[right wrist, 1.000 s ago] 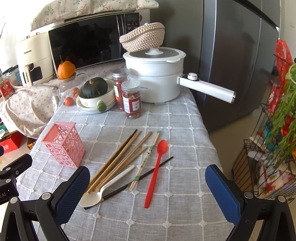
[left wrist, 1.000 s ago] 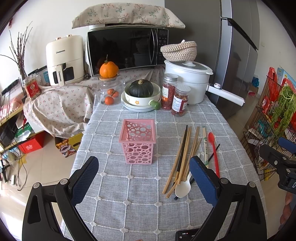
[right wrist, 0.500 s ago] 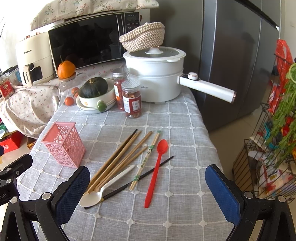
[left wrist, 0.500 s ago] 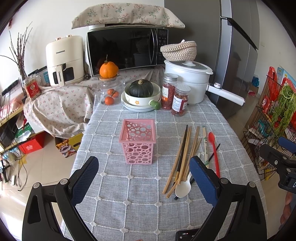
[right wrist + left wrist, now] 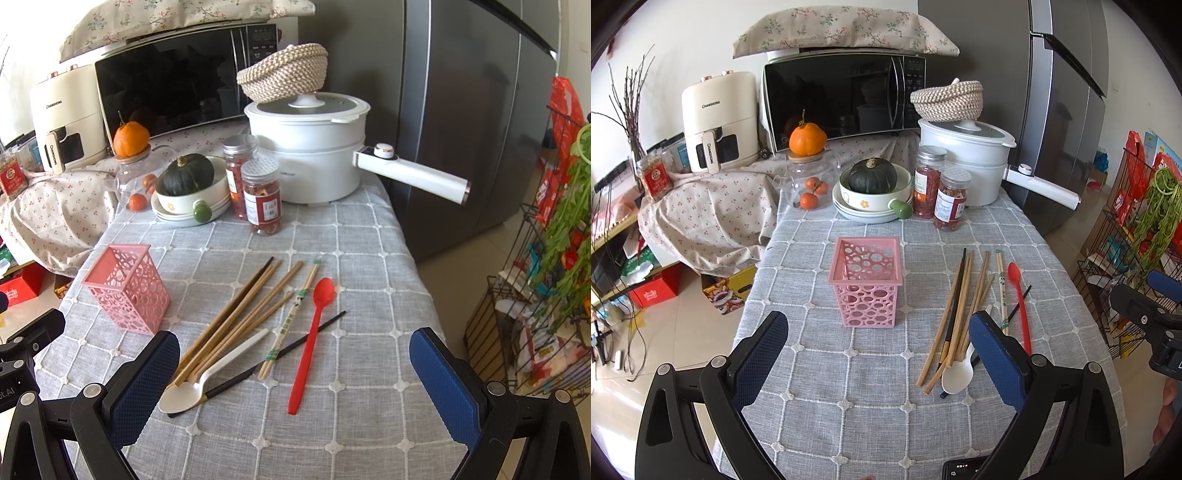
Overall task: Organize utensils
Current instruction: 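Lower the left tool onto the chopstick pile and grasp one wooden chopstick, then lift the wooden chopstick with the left tool while the right tool grasps the red spoon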
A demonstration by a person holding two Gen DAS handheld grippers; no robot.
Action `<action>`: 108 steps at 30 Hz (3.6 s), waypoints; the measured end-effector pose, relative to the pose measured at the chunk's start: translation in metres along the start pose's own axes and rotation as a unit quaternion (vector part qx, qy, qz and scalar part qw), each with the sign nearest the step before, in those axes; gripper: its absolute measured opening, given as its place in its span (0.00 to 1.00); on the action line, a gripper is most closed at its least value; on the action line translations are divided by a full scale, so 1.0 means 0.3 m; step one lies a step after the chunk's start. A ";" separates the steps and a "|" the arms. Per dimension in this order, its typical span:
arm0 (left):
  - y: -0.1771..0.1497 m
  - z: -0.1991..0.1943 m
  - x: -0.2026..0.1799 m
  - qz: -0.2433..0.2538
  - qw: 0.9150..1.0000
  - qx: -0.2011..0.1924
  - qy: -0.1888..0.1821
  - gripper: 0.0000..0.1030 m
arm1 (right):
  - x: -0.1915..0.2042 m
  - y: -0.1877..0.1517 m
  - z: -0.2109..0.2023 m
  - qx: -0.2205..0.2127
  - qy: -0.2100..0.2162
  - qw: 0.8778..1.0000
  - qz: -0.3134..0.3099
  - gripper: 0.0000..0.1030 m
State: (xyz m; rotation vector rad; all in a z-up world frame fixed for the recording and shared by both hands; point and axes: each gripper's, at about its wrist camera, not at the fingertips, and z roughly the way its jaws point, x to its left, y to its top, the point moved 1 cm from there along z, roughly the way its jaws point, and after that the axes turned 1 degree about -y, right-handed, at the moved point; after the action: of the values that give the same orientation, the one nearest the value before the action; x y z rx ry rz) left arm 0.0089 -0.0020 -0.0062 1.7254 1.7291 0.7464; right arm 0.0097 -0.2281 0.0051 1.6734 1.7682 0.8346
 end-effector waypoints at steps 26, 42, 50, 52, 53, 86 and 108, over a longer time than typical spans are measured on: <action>0.200 0.371 -0.223 0.077 0.975 0.161 -0.135 0.60 | -0.195 0.047 0.180 0.079 0.056 0.994 0.042 0.99; 0.152 0.829 -0.345 0.075 0.948 0.290 -0.104 0.06 | -0.273 0.021 0.272 0.111 0.058 0.990 0.062 0.92; 0.147 0.892 -0.365 0.098 0.943 0.307 -0.079 0.06 | -0.285 0.016 0.290 0.117 0.059 0.989 0.069 0.92; 0.148 0.917 -0.376 0.105 0.940 0.317 -0.075 0.09 | -0.282 0.015 0.295 0.119 0.059 0.989 0.069 0.92; 0.148 0.923 -0.381 0.107 0.939 0.317 -0.073 0.09 | -0.281 0.014 0.298 0.120 0.059 0.989 0.069 0.92; 0.190 0.100 0.026 0.029 0.985 -0.001 -0.170 0.06 | -0.252 0.050 0.641 0.230 0.093 0.960 0.128 0.34; 0.206 0.113 0.068 0.008 0.987 -0.028 -0.161 0.06 | -0.186 0.014 0.795 0.245 0.057 0.967 0.052 0.06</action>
State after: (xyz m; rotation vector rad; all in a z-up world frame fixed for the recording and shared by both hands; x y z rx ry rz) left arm 0.0757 0.0185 0.0160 1.7159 1.4631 0.4846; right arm 0.1968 -0.2691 -0.1477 2.0778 2.1046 0.5714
